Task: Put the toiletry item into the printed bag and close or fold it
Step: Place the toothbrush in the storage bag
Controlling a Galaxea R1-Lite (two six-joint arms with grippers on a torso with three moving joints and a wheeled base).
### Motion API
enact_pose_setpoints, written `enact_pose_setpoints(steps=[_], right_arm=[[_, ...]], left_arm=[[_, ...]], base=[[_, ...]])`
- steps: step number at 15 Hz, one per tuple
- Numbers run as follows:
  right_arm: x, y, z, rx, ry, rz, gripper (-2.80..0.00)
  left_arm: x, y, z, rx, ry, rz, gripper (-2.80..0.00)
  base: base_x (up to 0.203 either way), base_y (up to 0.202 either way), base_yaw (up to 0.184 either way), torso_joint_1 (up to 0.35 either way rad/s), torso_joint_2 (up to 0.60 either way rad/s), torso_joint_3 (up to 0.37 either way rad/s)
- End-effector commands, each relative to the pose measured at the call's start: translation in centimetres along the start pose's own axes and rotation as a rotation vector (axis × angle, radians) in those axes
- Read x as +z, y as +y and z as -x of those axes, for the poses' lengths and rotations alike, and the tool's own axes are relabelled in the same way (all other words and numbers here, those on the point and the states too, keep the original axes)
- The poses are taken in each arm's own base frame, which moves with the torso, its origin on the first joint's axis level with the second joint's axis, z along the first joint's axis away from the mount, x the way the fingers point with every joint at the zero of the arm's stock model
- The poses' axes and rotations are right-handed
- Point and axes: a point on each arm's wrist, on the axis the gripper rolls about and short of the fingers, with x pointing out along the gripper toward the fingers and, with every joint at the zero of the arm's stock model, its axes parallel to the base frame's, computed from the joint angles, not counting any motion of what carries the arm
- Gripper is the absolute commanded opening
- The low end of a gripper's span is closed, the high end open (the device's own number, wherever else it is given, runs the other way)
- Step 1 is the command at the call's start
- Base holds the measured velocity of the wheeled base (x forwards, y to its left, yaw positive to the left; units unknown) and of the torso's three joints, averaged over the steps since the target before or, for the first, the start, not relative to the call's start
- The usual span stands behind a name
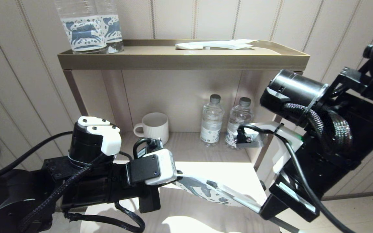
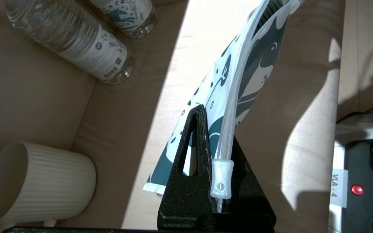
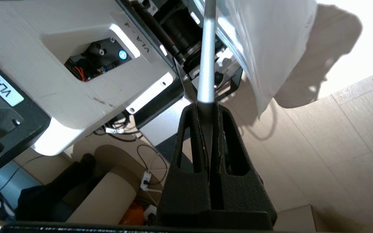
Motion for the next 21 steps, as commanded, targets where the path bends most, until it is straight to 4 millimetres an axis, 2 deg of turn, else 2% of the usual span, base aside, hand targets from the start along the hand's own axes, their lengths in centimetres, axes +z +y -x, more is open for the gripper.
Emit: enact_pose_setpoints(steps=[1,7,14,21], right_arm=[[0.4,0.1,-0.6,0.009,0.06,0.005,-2.8],[0.5,0.3,-0.3,-0.01,0.171,0.009,-2.8],[2.7,0.9,-1.9,-0.009,0.171,0.038,-2.8],[3.7,1.2,-3.3,-0.019,0.165,0.062,-2.8]], left_arm=[[0.4,-0.4,-0.1,-0.012,-0.016,-0.023,-2.8],[1.2,-1.0,-0.1,-0.029,-0.038,-0.06,-2.8],[1.3,-1.1,0.1,-0.033,-0.043,-0.062,-2.8],[1.7,-1.4,-0.2,-0.044,-0.053,-0.069,-2.8]], base=[[0.0,0.0,0.0,0.0,0.0,0.0],[0.0,0.0,0.0,0.0,0.0,0.0],[0.0,0.0,0.0,0.0,0.0,0.0],[0.0,0.0,0.0,0.0,0.0,0.0]])
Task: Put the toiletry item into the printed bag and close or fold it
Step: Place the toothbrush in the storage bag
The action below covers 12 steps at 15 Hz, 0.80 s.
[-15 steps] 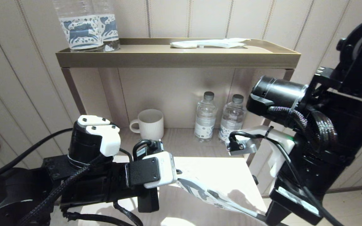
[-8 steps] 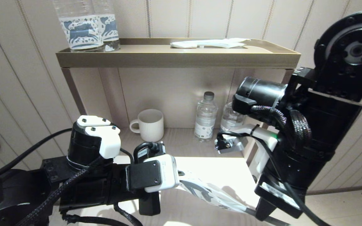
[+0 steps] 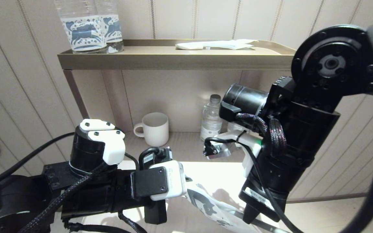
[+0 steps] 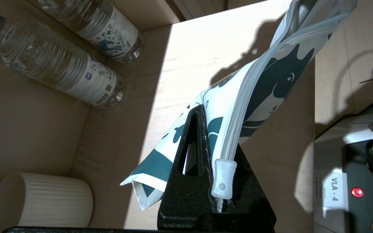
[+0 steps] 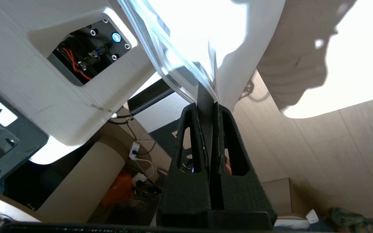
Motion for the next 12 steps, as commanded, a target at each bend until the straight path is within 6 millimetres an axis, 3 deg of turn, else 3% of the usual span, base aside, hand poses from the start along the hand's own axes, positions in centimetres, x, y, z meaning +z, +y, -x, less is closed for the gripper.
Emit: enact_pose_setpoints(steps=[1,12], right_arm=[[0.14,-0.13,-0.41,-0.015,0.025,-0.005,-2.8],[0.32,0.67,-0.02,-0.035,-0.053,0.001,-2.8]], left_arm=[[0.05,-0.05,-0.13,-0.003,-0.003,-0.006,-2.8],[-0.32,-0.34,-0.28,-0.017,0.006,0.007,-2.8]], base=[[0.0,0.0,0.0,0.0,0.0,0.0],[0.0,0.0,0.0,0.0,0.0,0.0]])
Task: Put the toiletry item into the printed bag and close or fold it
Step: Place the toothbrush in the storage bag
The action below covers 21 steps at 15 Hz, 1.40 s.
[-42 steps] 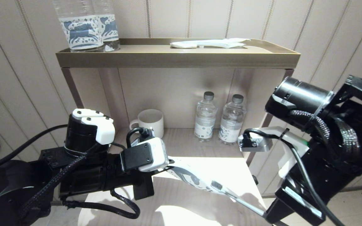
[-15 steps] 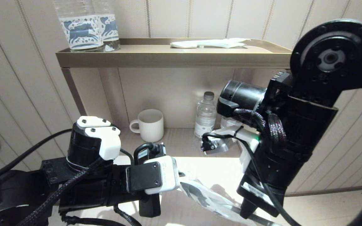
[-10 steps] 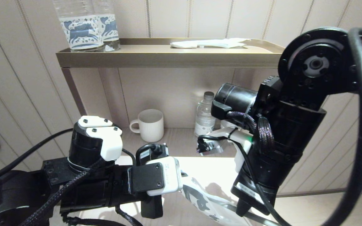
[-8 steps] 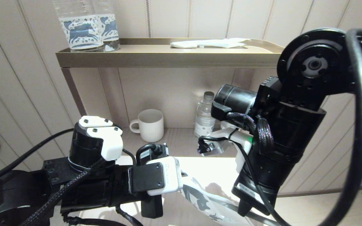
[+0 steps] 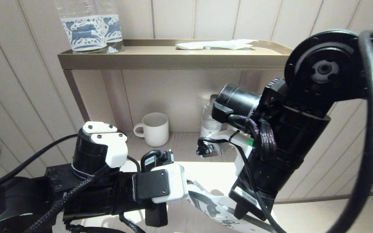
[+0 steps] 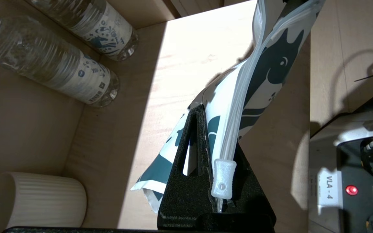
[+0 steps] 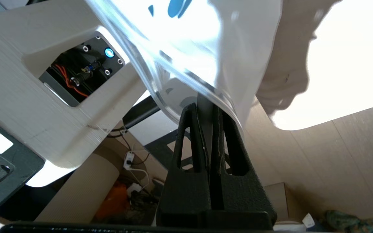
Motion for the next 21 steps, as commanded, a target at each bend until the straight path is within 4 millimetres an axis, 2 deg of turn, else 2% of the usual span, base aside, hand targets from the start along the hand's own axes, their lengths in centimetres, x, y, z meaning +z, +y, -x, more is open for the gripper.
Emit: enact_pose_setpoints(steps=[1,5,14,21], right_arm=[[-0.36,0.18,0.5,0.001,-0.028,0.008,-2.8],[0.24,0.18,0.0,0.002,-0.033,0.012,-2.8],[-0.27,0.17,0.59,-0.009,-0.045,0.016,-2.8],[0.11,0.04,0.05,-0.069,-0.064,0.017,-2.8]], left_arm=[[-0.08,-0.05,-0.08,-0.003,0.0,-0.003,-2.8],[-0.09,-0.07,-0.04,-0.004,0.001,-0.001,-2.8],[-0.37,-0.33,-0.05,-0.014,0.008,-0.002,-2.8],[-0.47,-0.46,0.04,-0.016,0.012,-0.002,-2.8]], base=[[0.0,0.0,0.0,0.0,0.0,0.0],[0.0,0.0,0.0,0.0,0.0,0.0],[0.0,0.0,0.0,0.0,0.0,0.0],[0.0,0.0,0.0,0.0,0.0,0.0]])
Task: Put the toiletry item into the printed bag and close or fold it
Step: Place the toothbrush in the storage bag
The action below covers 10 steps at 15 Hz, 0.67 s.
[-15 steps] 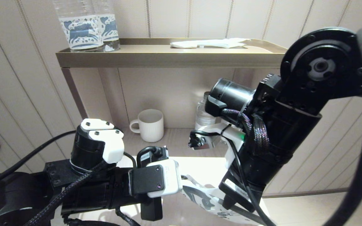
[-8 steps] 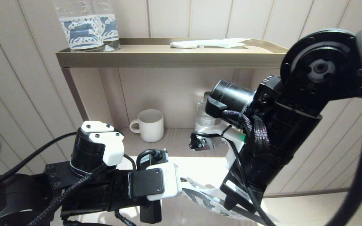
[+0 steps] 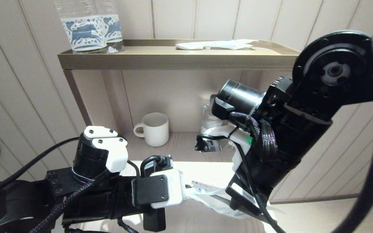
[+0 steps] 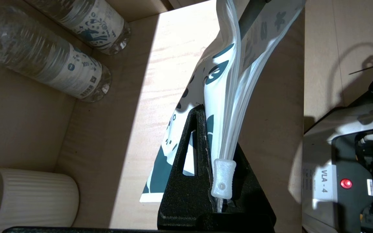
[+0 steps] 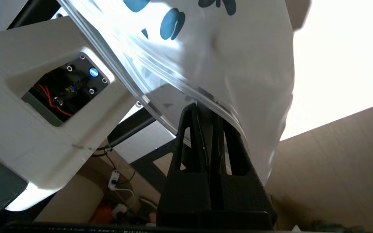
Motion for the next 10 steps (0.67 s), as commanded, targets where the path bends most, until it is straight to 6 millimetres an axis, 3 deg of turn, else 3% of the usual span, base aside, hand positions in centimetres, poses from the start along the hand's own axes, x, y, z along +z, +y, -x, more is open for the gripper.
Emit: enact_pose_setpoints(steps=[1,7,8,9,10], right_arm=[[-0.09,-0.01,-0.09,0.002,0.009,-0.002,-2.8],[-0.09,-0.04,-0.28,0.002,0.013,-0.001,-2.8],[0.0,-0.02,-0.11,0.0,0.003,0.001,-2.35],[-0.13,-0.02,-0.15,-0.001,0.007,0.002,0.0],[0.0,-0.02,0.0,-0.011,-0.004,0.001,0.0]], left_arm=[[0.02,0.02,0.02,0.001,-0.003,-0.005,-2.8],[0.07,0.05,0.06,0.003,-0.003,-0.006,-2.8],[0.06,0.05,0.05,0.003,-0.003,-0.006,-2.8],[0.06,0.03,0.09,0.003,-0.003,-0.007,-2.8],[0.11,0.07,0.12,0.005,-0.005,-0.008,-2.8]], base=[[0.0,0.0,0.0,0.0,0.0,0.0],[0.0,0.0,0.0,0.0,0.0,0.0],[0.0,0.0,0.0,0.0,0.0,0.0],[0.0,0.0,0.0,0.0,0.0,0.0],[0.0,0.0,0.0,0.0,0.0,0.0]])
